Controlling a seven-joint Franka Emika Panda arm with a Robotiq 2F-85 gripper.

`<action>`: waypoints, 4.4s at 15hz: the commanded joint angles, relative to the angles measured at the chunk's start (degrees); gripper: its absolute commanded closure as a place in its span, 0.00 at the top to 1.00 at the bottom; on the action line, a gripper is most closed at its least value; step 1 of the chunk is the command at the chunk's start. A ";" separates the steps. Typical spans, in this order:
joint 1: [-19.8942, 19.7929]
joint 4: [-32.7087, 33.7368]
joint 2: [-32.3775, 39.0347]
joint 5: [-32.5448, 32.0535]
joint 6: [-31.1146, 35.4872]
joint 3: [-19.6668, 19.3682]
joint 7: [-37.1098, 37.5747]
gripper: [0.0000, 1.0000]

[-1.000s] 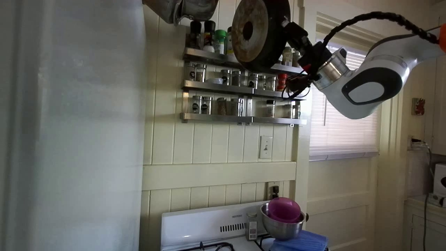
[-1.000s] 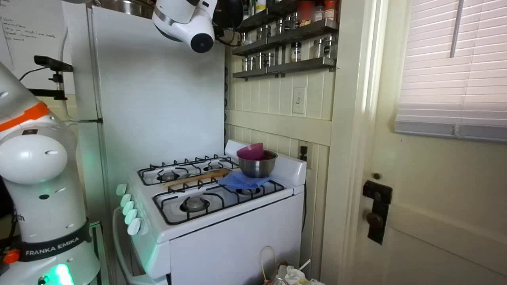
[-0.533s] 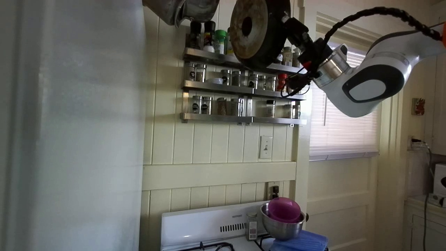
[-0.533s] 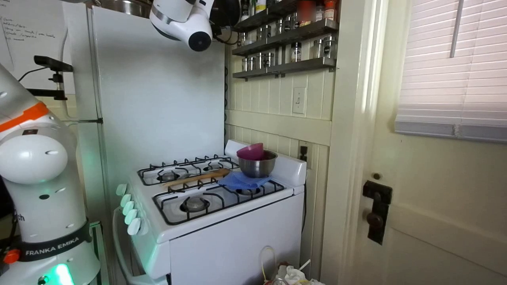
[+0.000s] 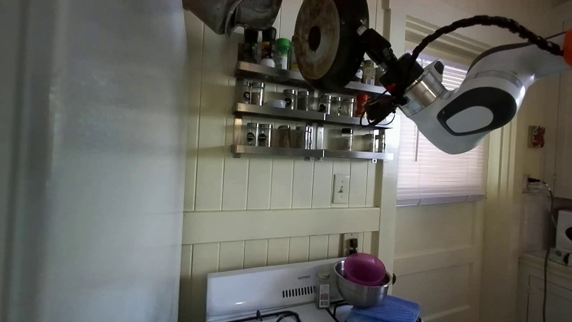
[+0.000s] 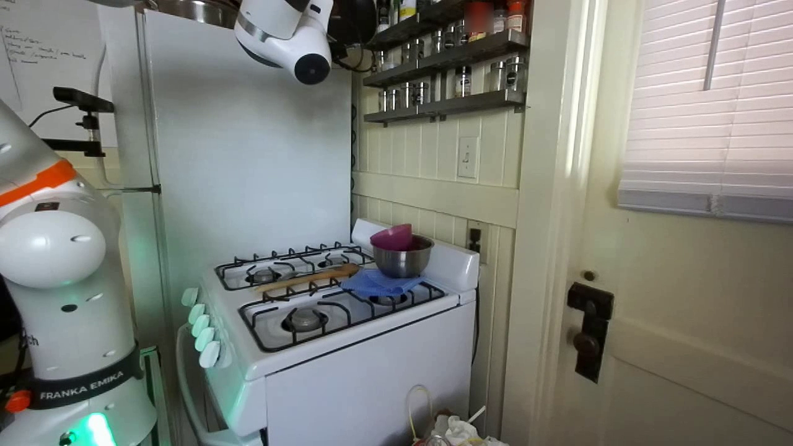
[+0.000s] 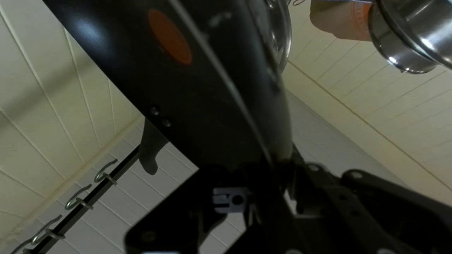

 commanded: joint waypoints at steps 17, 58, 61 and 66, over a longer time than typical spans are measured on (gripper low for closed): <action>0.12 3.36 3.71 -3.65 0.18 -0.80 3.60 0.02; 0.61 9.28 7.08 -2.25 3.66 -1.31 6.19 0.09; 0.59 8.89 6.88 -2.26 3.65 -1.30 6.35 0.09; 0.58 8.72 6.71 -2.26 3.65 -1.29 6.43 0.02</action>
